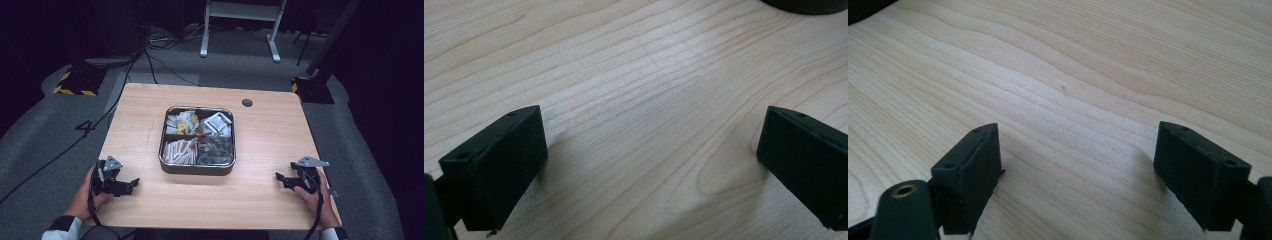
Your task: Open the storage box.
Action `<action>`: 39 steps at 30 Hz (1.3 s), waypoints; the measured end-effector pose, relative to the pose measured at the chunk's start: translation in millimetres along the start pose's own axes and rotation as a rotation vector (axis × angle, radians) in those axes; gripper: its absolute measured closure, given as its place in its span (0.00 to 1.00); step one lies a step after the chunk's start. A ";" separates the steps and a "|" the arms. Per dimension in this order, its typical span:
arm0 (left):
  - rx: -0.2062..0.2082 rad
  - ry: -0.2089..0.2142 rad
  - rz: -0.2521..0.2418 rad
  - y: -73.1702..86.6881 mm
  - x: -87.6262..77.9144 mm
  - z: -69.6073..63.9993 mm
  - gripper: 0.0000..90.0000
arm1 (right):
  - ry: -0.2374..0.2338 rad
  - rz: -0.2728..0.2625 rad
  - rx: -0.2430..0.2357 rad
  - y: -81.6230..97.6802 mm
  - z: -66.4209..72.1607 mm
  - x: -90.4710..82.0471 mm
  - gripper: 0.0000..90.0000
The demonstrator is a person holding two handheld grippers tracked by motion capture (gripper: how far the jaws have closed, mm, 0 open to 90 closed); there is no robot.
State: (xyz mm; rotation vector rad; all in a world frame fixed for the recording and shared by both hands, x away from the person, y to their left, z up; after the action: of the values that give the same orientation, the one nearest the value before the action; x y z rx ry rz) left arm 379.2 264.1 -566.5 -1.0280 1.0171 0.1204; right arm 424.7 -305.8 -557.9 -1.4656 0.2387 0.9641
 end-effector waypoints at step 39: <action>0.038 0.029 -0.004 -6.9 4.5 -8.7 0.00 | -0.290 -0.013 -0.231 -123.5 111.1 36.0 0.31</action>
State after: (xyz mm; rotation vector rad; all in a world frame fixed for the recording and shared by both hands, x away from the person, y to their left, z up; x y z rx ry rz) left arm 379.7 252.1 -566.4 -0.9994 1.0397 0.0822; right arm 484.2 -169.6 -475.3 -1.5104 -0.0971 1.2101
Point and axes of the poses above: each handheld gripper's, and its own axes: x roughly forward along the jaws, y roughly out of its underside, z roughly to its left, the point moved 8 cm from there along x, roughly forward along the jaws, and after that the axes turned 13 degrees about x, right-handed, at the moved point
